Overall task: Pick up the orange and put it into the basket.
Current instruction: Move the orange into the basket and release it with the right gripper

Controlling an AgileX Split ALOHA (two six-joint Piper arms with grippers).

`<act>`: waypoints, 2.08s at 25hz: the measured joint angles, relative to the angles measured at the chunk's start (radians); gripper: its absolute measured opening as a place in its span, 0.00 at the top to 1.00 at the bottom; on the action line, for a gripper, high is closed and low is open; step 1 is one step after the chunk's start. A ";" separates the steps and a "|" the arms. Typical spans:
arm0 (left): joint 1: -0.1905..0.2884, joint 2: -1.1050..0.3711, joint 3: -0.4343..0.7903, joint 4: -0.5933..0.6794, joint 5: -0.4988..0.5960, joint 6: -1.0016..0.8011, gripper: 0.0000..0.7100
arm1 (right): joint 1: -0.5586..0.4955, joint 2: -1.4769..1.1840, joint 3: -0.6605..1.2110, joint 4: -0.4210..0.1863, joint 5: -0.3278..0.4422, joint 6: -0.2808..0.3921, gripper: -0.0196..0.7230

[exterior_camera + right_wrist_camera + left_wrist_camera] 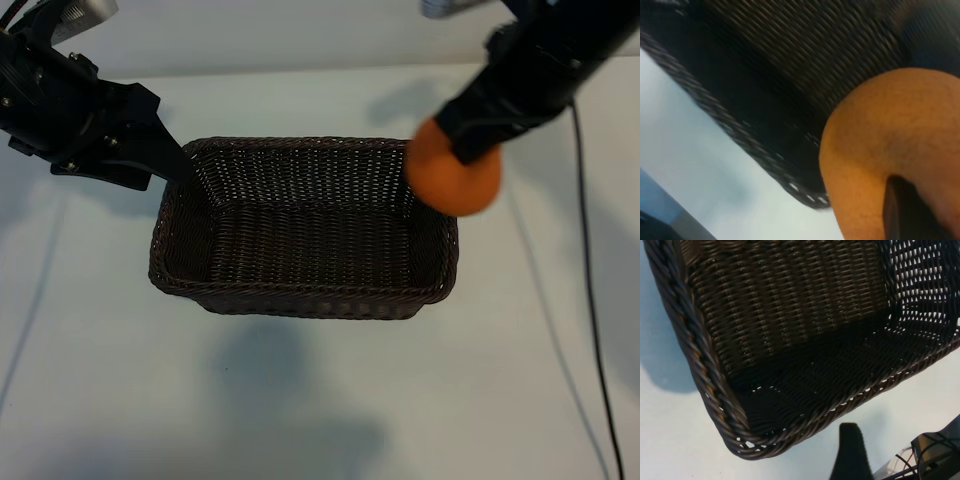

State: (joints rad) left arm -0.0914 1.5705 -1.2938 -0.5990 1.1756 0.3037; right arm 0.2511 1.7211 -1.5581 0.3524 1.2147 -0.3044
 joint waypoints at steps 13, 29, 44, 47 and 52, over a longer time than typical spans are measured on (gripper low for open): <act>0.000 0.000 0.000 -0.021 0.000 0.003 0.23 | 0.212 0.159 -0.163 0.003 -0.033 0.031 0.88; 0.000 0.000 0.000 -0.023 0.000 0.004 0.23 | 0.227 0.203 -0.165 -0.046 -0.032 0.031 0.88; 0.000 0.000 0.000 -0.024 0.000 0.005 0.23 | 0.227 0.342 -0.165 -0.052 -0.026 0.008 0.88; 0.000 0.000 0.000 -0.024 0.000 0.005 0.23 | 0.227 0.378 -0.165 -0.052 -0.038 0.006 0.88; 0.000 0.000 0.000 -0.025 0.000 0.010 0.23 | 0.227 0.390 -0.165 -0.052 -0.062 0.004 0.88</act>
State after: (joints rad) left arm -0.0914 1.5705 -1.2938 -0.6235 1.1756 0.3138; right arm 0.4779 2.1112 -1.7235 0.3001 1.1526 -0.3001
